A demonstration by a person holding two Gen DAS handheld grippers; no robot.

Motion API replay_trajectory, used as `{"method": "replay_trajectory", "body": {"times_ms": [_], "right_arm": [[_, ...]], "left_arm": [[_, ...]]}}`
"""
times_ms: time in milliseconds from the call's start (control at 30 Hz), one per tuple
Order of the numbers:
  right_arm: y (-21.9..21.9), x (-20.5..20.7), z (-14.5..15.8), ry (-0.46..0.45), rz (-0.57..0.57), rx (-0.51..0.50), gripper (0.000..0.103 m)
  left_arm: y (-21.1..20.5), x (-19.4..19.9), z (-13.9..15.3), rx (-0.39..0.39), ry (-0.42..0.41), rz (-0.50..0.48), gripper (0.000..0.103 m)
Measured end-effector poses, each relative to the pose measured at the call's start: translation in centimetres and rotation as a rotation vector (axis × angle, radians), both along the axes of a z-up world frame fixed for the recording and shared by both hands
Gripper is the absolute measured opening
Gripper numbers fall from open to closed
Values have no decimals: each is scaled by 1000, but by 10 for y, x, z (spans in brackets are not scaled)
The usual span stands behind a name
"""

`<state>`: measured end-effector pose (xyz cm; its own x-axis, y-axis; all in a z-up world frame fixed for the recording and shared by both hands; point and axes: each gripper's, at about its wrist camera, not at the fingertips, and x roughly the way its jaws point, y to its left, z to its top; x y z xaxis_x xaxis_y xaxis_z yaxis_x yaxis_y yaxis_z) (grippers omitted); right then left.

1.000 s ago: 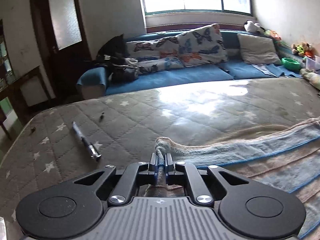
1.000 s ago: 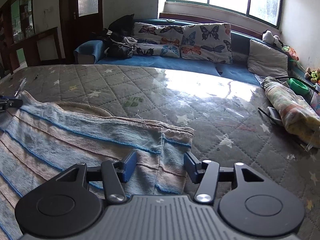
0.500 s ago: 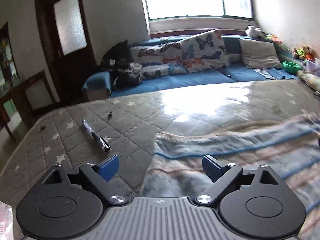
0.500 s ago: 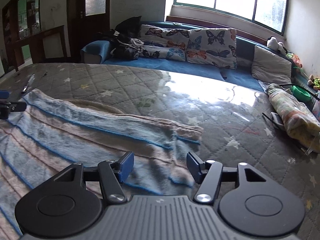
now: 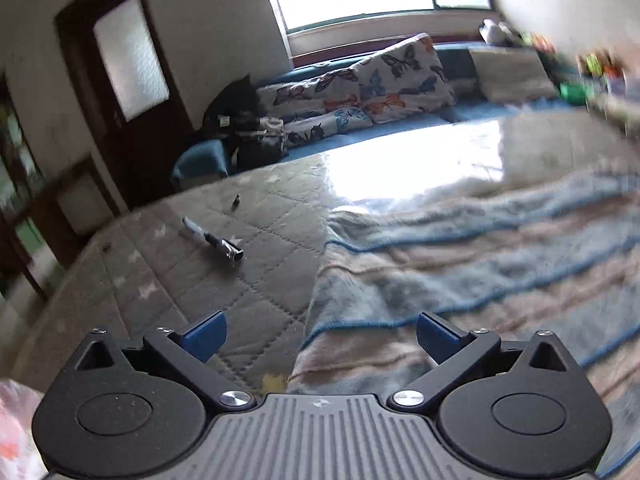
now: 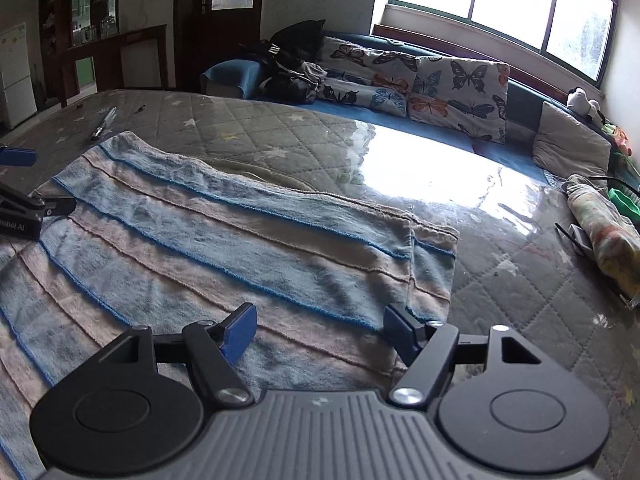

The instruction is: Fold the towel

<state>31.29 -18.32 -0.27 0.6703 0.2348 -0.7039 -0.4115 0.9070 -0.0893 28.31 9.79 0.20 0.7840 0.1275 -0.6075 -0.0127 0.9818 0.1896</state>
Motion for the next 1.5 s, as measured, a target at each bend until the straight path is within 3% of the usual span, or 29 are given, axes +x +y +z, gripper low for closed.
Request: {"method": "replay_trajectory", "body": {"times_ms": [133, 200, 233, 267, 300, 467, 600, 767, 900, 1033, 1133, 1367, 1433, 1500], "right_arm": [[1, 1, 1, -2, -1, -1, 72], [3, 1, 3, -8, 2, 1, 72], [4, 1, 4, -12, 5, 3, 72], [5, 1, 5, -15, 7, 4, 72], [6, 2, 6, -18, 9, 6, 72], [12, 4, 11, -24, 30, 23, 72], [24, 7, 18, -27, 54, 44, 72], [42, 9, 28, -40, 101, 60, 72], [49, 8, 27, -42, 118, 52, 72], [46, 8, 21, -28, 106, 50, 72], [42, 8, 18, -23, 96, 46, 72], [33, 10, 16, -21, 82, 47, 72], [31, 11, 15, -19, 75, 48, 72], [28, 11, 13, -16, 66, 48, 72]], "left_arm": [[6, 14, 4, -123, 6, -1, 96], [4, 18, 2, -141, 19, -9, 67], [3, 17, 0, -152, 27, -16, 60], [1, 16, -2, -160, 31, -18, 43], [-1, 12, -2, -159, 17, -11, 34], [-32, -18, 1, -37, -86, -129, 33], [-54, -25, -5, -33, -47, -245, 35], [-59, -35, -3, -55, -34, -321, 39], [-52, -37, 7, -43, -71, -316, 39], [-35, -15, 15, -82, -88, -217, 38], [-25, 10, 13, -106, -52, -160, 37], [-23, 37, -7, -192, 63, -161, 41], [-22, 36, -5, -206, 68, -176, 34], [-20, 33, -4, -205, 60, -192, 17]]}}
